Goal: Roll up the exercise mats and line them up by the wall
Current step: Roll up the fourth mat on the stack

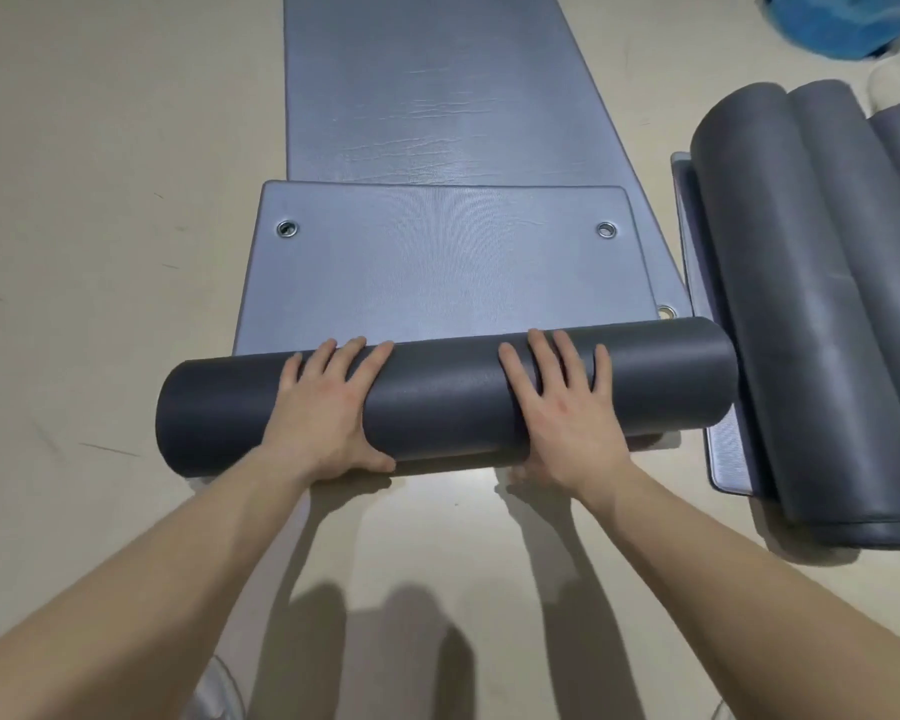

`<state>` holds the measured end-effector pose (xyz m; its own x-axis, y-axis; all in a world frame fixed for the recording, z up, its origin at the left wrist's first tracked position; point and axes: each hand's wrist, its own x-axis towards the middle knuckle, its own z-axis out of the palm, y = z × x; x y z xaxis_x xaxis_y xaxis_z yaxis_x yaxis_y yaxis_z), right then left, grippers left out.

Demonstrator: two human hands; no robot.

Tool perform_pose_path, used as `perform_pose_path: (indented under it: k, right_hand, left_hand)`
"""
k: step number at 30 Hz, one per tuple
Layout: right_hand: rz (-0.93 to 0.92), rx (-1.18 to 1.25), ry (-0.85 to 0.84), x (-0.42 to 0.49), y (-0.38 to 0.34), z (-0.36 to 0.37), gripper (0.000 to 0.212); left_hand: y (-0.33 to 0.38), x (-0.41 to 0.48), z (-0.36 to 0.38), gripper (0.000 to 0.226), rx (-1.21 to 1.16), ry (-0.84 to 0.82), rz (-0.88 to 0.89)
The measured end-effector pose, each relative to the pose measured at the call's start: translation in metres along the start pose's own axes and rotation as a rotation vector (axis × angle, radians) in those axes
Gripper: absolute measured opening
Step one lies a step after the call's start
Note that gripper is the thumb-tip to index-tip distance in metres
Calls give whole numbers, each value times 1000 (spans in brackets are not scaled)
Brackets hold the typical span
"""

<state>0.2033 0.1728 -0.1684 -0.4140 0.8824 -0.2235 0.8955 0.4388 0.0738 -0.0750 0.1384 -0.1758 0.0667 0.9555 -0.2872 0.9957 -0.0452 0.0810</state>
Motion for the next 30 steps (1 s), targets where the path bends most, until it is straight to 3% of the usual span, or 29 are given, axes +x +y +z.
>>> perform_pose_path:
  k: [3, 6, 9, 18, 24, 26, 30]
  right_hand:
    - [-3, -55, 56, 14, 6, 13, 141]
    - [-65, -60, -13, 50, 18, -7, 135]
    - [-102, -80, -92, 65, 23, -22, 130]
    - [-132, 78, -457, -33, -1, -22, 131]
    - [16, 76, -248, -111, -15, 4, 148]
    - [20, 105, -216, -101, -9, 3, 142]
    - [-42, 213, -368, -48, 14, -28, 136]
  left_hand:
    - [-5, 20, -15, 141, 26, -70, 51]
    - [3, 19, -8, 142, 178, 39, 91]
    - [4, 29, -11, 128, 164, 80, 117]
    - [28, -49, -18, 123, 136, -327, 251]
    - [28, -34, -35, 125, -32, -580, 229]
    - [27, -27, -40, 123, 27, -504, 219]
    - [24, -67, -23, 131, 82, -155, 100]
